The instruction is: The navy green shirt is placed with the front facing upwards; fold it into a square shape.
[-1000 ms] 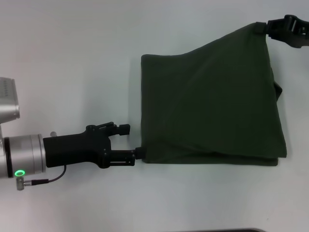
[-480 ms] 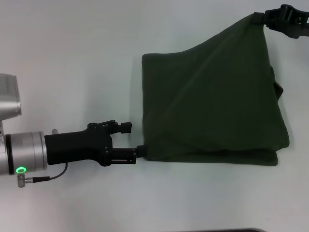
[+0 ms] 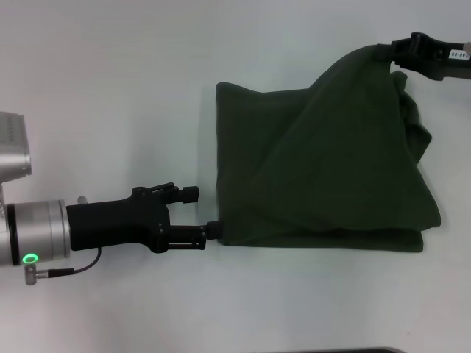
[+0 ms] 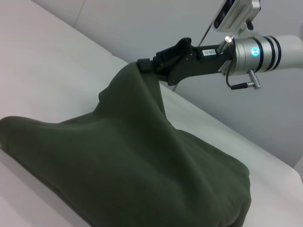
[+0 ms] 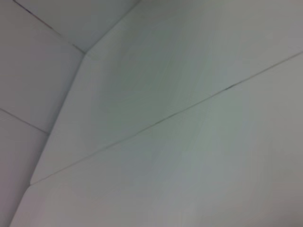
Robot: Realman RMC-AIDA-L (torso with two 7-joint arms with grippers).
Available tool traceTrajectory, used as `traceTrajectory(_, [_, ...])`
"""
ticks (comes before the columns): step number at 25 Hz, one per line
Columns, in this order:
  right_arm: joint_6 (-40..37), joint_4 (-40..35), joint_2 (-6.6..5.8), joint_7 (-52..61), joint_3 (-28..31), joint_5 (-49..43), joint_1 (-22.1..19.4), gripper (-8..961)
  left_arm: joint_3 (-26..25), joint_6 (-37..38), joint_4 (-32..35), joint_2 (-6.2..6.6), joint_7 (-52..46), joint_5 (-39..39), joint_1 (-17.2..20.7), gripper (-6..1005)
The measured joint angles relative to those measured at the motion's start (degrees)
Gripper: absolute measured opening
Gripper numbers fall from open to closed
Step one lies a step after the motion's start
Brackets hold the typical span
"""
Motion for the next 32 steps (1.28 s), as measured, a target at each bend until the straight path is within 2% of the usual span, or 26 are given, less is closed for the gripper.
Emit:
traceTrajectory(5, [1.6, 0.1, 0.22, 0.0, 0.2, 0.0, -0.8, 36, 0.0, 0.0, 0.1, 0.06, -0.1, 0.0, 0.0, 938])
traceTrajectory(15, [4.5, 0.2, 0.38, -0.5, 0.6, 0.4, -1.7, 135, 0.0, 0.0, 0.0, 0.05, -0.1, 0.0, 0.1, 938])
traceTrajectory(21, [5.4, -0.3, 1.02, -1.9, 2.1, 0.5, -2.5, 195, 0.0, -0.1, -0.1, 0.02, -0.1, 0.0, 0.0, 939])
traceTrajectory(27, [0.4, -0.7, 1.40, -6.5, 6.1, 1.4, -4.4, 366, -0.3, 0.0, 0.1, -0.03, -0.1, 0.0, 0.0, 939])
traceTrajectory(32, [-7.2, -0.8, 0.86, -10.3, 7.8, 3.7, -8.1, 551, -0.4, 0.1, 0.2, 0.01, -0.1, -0.4, 0.0, 939])
